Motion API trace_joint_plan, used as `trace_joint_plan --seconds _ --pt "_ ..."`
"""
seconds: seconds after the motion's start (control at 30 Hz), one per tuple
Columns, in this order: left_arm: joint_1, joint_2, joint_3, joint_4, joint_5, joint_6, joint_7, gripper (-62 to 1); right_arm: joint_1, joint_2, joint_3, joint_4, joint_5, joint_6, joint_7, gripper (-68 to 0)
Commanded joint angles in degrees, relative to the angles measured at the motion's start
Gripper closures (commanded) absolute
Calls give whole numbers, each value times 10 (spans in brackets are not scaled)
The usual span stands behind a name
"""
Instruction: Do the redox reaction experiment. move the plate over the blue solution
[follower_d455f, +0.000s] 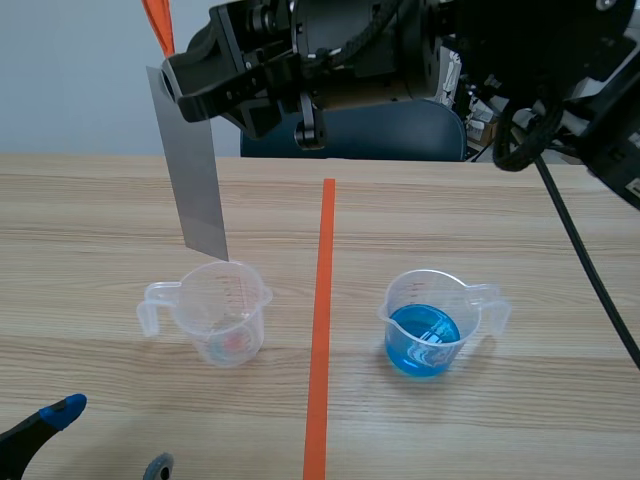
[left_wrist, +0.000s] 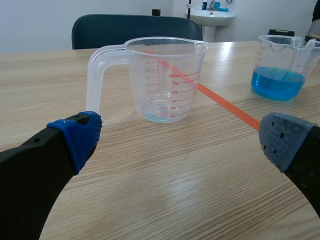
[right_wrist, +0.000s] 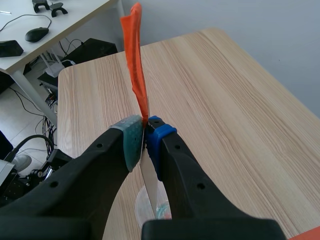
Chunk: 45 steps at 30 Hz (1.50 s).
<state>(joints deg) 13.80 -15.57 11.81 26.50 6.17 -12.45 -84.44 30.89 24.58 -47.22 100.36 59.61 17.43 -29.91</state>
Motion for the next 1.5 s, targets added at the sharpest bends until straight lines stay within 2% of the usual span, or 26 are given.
trace_joint_plan --seconds 0.0,0.77,0.87,1.0,1.1,1.17,1.33,1.47 --pt "3 -2 -3 6 0 -1 -10 -623 15 -1 5 6 7 2 11 -6" --pt "3 -2 -3 6 0 -1 -11 -623 15 3 5 6 4 3 4 -6" --pt "3 -2 -3 6 0 -1 -11 -623 15 15 5 7 5 22 11 -6" --pt "3 -2 -3 6 0 -1 -10 -623 15 43 5 13 13 37 13 -6" --pt "3 -2 -3 6 0 -1 -10 -623 15 76 5 21 14 37 15 -6" --pt "3 -2 -3 6 0 -1 -10 -623 15 101 11 27 23 46 18 -6" --pt "3 -2 -3 6 0 -1 -14 -623 15 178 30 42 87 78 39 -6" --pt "3 -5 -3 6 5 -2 -20 -623 15 250 37 45 147 88 60 -6"
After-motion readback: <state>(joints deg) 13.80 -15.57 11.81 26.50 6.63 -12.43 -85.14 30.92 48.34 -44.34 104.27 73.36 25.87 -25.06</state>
